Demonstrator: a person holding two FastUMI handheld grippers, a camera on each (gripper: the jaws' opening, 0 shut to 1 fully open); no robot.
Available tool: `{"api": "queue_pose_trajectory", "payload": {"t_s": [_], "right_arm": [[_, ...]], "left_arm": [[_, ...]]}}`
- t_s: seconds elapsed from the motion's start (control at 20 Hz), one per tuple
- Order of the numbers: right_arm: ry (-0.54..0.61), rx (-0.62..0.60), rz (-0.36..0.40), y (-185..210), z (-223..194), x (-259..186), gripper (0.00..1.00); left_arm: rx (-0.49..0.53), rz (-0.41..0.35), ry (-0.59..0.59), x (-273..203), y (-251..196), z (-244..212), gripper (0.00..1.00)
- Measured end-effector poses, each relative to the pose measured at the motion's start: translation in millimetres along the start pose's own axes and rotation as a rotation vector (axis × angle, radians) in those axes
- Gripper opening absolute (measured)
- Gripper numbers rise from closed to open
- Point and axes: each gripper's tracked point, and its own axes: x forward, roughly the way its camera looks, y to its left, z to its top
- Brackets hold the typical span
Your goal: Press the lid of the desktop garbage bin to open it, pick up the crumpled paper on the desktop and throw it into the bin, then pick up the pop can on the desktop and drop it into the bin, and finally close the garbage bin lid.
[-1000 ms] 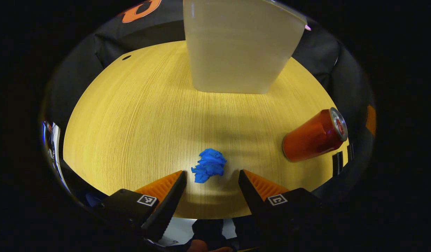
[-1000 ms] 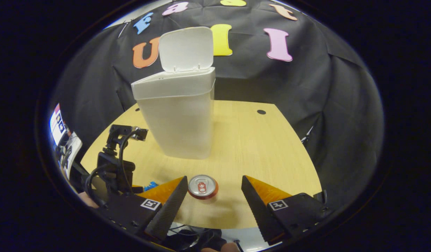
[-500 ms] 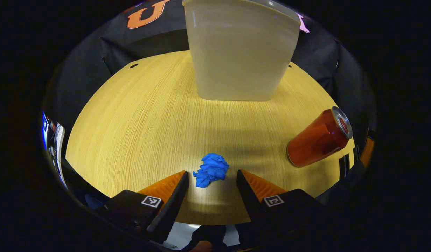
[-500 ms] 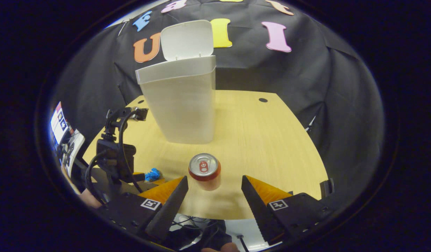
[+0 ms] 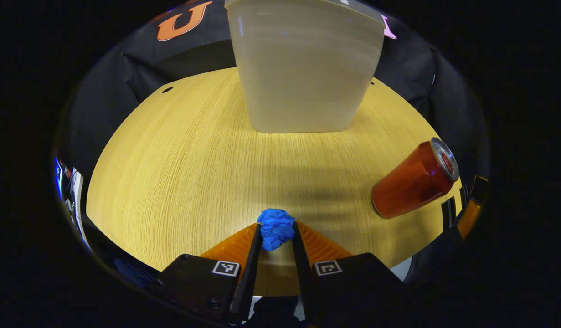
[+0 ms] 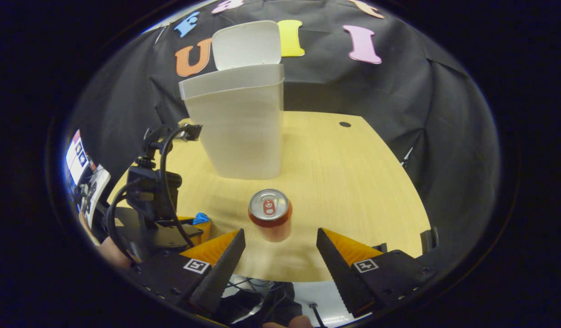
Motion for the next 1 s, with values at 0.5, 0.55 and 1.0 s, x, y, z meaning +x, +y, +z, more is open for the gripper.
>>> {"api": "queue_pose_trajectory", "payload": {"t_s": [0.5,0.55,1.0], "right_arm": [[0.068,0.012,-0.013,-3.5,-47.2,23.5,0.98],[0.074,0.019,-0.007,-1.5,-48.5,28.6,0.98],[0.05,0.067,-0.017,6.4,-42.1,81.3,0.98]], "left_arm": [[-0.002,-0.015,-0.054,-15.5,-0.1,15.2,0.36],[-0.006,-0.013,-0.078,-19.5,0.8,23.8,0.36],[-0.019,-0.007,-0.251,-66.2,18.4,93.7,0.36]]}}
